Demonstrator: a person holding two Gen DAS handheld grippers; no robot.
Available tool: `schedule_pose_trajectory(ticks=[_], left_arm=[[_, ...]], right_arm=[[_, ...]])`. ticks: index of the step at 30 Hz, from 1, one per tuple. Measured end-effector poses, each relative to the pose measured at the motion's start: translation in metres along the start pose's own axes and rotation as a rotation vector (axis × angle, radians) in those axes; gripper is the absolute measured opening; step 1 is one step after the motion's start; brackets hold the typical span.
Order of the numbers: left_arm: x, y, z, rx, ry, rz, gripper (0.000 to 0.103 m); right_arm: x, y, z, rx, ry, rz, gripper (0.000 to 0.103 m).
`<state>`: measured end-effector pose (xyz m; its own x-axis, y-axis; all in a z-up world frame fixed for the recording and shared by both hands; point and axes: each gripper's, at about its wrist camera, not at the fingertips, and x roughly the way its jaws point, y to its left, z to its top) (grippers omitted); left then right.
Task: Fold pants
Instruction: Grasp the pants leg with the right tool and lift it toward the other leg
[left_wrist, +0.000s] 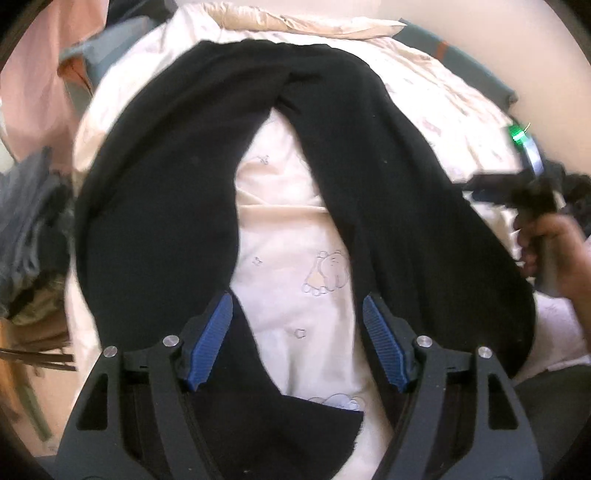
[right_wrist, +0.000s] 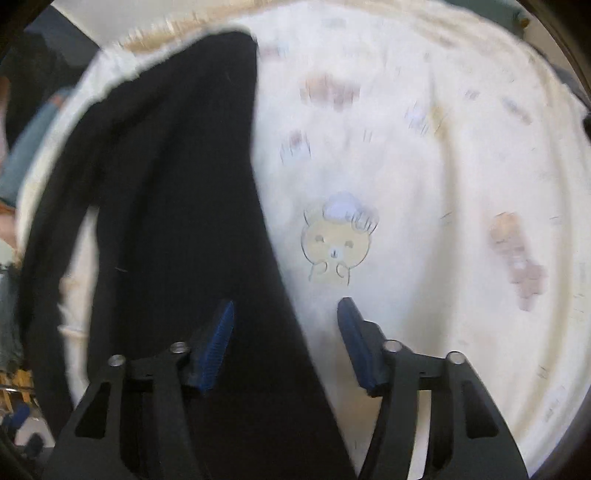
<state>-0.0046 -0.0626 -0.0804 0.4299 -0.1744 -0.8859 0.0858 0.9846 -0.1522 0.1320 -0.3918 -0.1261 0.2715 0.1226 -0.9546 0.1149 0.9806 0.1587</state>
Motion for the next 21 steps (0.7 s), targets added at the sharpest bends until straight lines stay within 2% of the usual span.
schedule_pose_trajectory(ticks=[1,2,5,6,7,9,10,12,14,17,19,21], left_arm=[[0.001,0.000,0.000,0.014,0.002,-0.004,0.070],[0.002,-0.002,0.000,0.028,0.003,0.004,0.070],[0.000,-0.008,-0.001,0.048,-0.008,0.014,0.070],[0.000,-0.009,0.000,0.042,-0.010,0.011,0.070],[0.000,-0.010,0.002,0.034,-0.010,0.000,0.070],[0.001,-0.015,0.001,0.029,-0.012,-0.020,0.070],[0.000,-0.018,0.000,0.036,-0.017,-0.028,0.070],[-0.001,-0.022,-0.003,0.053,-0.027,-0.028,0.070],[-0.003,-0.027,-0.007,0.085,-0.046,-0.017,0.070],[-0.006,-0.026,-0.013,0.112,-0.057,0.030,0.070],[-0.009,-0.020,-0.016,0.095,-0.063,0.036,0.070],[-0.007,-0.014,-0.018,0.072,-0.061,0.028,0.070]], right_arm=[[0.009,0.001,-0.002,-0.025,0.025,-0.007,0.012],[0.010,0.003,-0.004,-0.045,0.022,-0.030,0.004],[-0.005,-0.001,-0.007,-0.033,-0.028,-0.121,0.004],[-0.012,-0.004,-0.008,-0.018,-0.024,-0.116,0.005],[-0.014,-0.003,-0.010,-0.026,-0.013,-0.119,0.011],[-0.020,0.006,-0.016,-0.075,0.066,-0.124,0.043],[-0.023,0.014,-0.018,-0.107,0.105,-0.117,0.070],[-0.037,0.031,-0.021,-0.170,0.122,-0.154,0.072],[-0.056,0.050,-0.020,-0.285,0.117,-0.112,0.072],[-0.102,0.054,-0.031,-0.452,-0.025,0.003,0.072],[-0.129,0.034,-0.041,-0.437,-0.087,0.157,0.073],[-0.138,0.016,-0.037,-0.382,-0.145,0.241,0.073]])
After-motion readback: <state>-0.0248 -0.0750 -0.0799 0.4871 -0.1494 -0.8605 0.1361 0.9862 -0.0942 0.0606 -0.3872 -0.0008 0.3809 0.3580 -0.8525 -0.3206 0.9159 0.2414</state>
